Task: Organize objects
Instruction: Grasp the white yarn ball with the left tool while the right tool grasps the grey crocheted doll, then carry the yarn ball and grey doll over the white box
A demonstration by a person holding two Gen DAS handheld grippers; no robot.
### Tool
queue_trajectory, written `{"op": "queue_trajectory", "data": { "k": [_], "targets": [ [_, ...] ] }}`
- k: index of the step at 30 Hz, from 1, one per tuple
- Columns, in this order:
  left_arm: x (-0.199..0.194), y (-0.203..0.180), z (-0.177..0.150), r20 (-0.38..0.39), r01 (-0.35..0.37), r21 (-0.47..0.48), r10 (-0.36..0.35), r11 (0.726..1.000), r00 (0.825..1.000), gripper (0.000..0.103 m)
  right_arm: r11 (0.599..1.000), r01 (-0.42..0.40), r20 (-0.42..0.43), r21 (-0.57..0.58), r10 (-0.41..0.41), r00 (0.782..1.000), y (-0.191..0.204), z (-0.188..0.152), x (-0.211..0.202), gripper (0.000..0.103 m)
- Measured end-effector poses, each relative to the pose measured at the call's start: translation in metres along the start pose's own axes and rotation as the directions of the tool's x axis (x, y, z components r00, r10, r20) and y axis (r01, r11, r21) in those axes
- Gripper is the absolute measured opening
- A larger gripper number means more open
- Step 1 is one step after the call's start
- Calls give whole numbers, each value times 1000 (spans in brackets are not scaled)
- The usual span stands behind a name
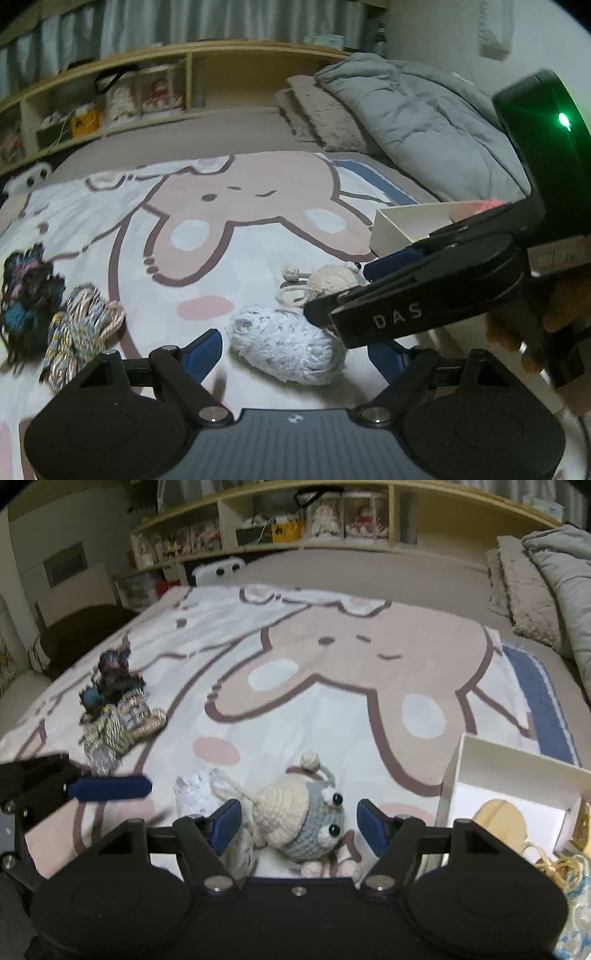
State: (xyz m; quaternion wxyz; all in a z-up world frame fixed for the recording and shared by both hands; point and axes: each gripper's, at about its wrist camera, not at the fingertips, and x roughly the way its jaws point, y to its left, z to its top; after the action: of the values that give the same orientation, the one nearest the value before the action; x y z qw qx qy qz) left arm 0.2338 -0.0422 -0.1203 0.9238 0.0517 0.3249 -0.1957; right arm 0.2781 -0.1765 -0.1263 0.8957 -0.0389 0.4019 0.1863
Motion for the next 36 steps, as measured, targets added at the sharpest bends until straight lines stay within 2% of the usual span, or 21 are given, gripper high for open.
{"op": "queue_trajectory", "data": {
  "k": [2, 3, 6, 10, 15, 17, 19, 21, 25, 36],
  "targets": [
    [6, -1, -1, 10, 1, 46, -1, 999, 1000, 86, 1000, -9, 1, 29, 9, 1000, -5, 0, 1, 63],
    [10, 0, -2, 11, 4, 66, -5, 998, 1000, 86, 999, -24, 1, 47, 24, 1000, -8, 0, 1, 55],
    [20, 1, -3, 16, 25, 115, -26, 993, 1000, 87, 998, -36, 10, 61, 36, 999, -11, -1, 0, 55],
    [28, 4, -3, 27, 55, 154, -60, 986, 998, 92, 996, -48, 19, 78, 47, 999, -13, 0, -1, 55],
    [37, 11, -2, 18, 82, 138, -86, 987, 996, 93, 994, -59, 25, 91, 57, 998, -16, 1, -1, 55],
    [38, 12, -4, 9, 96, 138, -99, 986, 995, 90, 994, -56, 26, 91, 54, 998, -16, 1, -1, 55],
    [39, 10, -5, -13, 92, 157, -91, 983, 996, 80, 994, -58, 26, 97, 56, 998, -16, 1, -1, 55],
    [37, 8, -5, -16, 82, 170, -81, 982, 997, 79, 993, -57, 34, 105, 53, 998, -16, 1, -4, 54],
    [29, 7, 0, -21, 58, 157, -55, 986, 998, 78, 990, -66, 68, 122, 59, 996, -17, 5, -16, 54],
    [-17, 11, 28, -1, -20, 26, 20, 999, 1000, 78, 979, -86, 168, 184, 55, 984, -18, 9, -62, 54]
  ]
}}
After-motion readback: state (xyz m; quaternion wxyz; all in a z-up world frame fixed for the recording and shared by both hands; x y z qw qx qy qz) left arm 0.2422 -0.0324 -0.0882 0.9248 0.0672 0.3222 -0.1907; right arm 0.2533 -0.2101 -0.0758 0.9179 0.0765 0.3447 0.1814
